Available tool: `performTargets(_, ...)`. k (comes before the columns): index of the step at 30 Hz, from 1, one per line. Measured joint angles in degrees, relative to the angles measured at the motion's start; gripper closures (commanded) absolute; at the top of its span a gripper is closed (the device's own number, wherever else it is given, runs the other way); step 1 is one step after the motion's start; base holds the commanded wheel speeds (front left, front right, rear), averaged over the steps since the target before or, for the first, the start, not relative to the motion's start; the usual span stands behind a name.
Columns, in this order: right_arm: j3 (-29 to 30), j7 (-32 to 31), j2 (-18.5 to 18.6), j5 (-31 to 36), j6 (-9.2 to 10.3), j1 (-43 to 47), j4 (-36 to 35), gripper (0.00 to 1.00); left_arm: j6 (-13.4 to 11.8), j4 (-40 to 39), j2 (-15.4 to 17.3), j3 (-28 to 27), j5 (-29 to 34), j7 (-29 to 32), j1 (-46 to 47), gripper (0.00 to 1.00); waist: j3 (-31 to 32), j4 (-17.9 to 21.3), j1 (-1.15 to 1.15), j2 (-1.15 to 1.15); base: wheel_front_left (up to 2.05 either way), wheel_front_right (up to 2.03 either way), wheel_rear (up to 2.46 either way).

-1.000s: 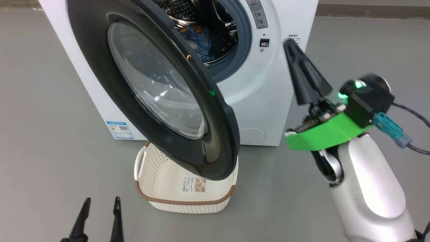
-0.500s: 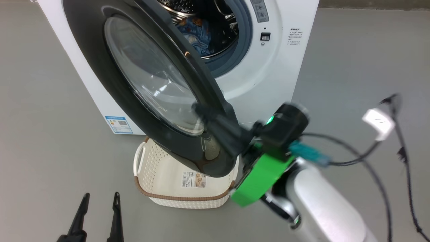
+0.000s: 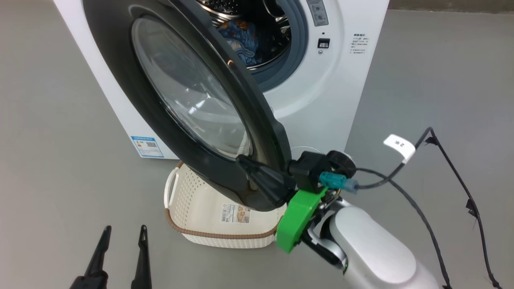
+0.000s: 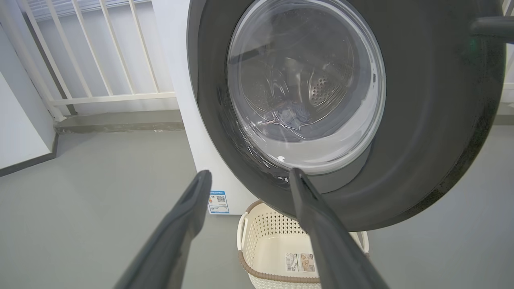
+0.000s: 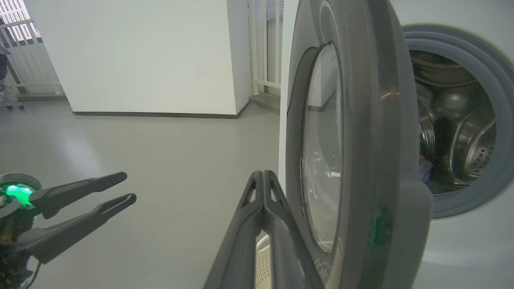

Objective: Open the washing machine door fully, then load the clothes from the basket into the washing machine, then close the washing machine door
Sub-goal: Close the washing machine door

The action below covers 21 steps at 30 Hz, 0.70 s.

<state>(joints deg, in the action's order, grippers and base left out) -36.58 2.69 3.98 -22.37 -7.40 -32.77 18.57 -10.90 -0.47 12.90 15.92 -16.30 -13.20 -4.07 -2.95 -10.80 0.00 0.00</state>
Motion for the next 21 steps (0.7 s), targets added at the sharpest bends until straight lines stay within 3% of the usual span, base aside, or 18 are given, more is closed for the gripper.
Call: performTargets(21,1.1,3.5,-0.1,-1.2,-0.02,-7.3,13.6,1.0,0.0,0.2,0.0,0.5,-0.2,-0.6,0.1,0.0,-1.1,-0.7,0.0,0.0,0.0,0.0,0.0)
